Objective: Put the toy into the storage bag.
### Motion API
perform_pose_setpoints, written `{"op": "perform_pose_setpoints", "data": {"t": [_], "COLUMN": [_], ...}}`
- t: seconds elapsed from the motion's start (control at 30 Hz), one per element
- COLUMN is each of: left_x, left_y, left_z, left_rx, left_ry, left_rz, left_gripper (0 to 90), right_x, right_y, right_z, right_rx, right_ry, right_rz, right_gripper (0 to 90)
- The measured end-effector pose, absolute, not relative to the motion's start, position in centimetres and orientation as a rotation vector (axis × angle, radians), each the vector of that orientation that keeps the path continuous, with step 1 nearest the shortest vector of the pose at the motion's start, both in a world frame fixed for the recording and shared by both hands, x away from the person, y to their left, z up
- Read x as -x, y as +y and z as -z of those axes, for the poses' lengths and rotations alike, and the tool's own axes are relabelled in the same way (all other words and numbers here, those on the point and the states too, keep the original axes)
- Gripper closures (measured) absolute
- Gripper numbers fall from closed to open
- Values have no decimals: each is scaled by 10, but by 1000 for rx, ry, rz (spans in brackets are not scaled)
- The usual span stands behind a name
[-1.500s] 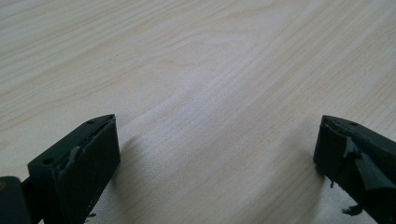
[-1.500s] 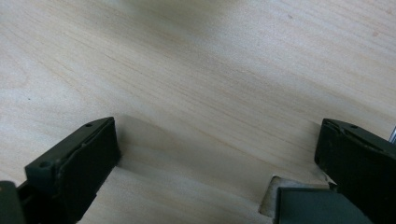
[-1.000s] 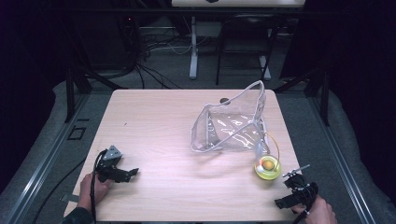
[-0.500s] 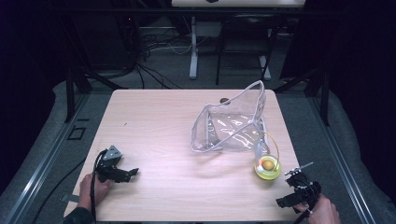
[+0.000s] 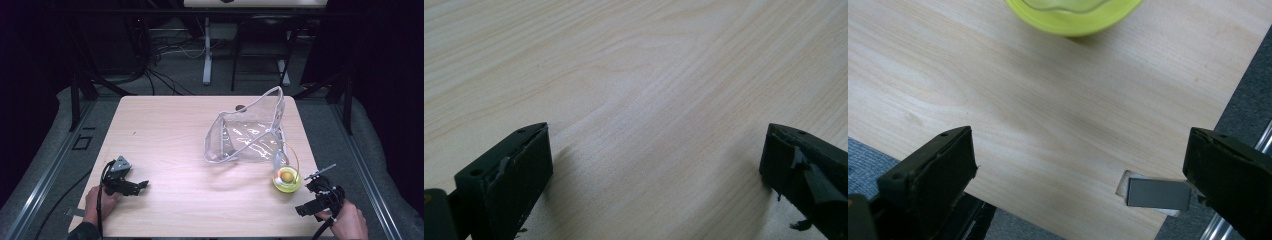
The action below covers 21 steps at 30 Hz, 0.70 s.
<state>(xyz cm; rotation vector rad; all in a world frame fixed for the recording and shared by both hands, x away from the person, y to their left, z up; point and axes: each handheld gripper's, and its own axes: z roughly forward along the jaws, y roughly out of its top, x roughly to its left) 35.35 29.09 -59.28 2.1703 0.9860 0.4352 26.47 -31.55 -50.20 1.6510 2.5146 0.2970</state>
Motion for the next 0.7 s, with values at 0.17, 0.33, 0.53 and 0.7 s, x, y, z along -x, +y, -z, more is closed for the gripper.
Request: {"op": "perform_pose_setpoints", "data": {"t": [0.17,0.33,0.53,0.7], "left_x": [-354,-354,-354,-354], "left_y": [291,291,291,291], "left_z": [593,593,593,593], "left_rx": [-2171,-2172,-2173,-2173], "left_ry": [986,983,983,983], "left_rz": [-435,-437,-437,-437], "left_gripper": [6,5,5,5], "right_x": [-270,-275,-285,-292], "right_y": [-309,-304,-299,-294], "right_z": [490,476,462,452], "right_rx": [-1610,-1574,-1563,-1549], "right_ry": [2533,2542,2549,2556], "right_rz": [-295,-285,-278,-282], "right_gripper": [0,0,0,0]}}
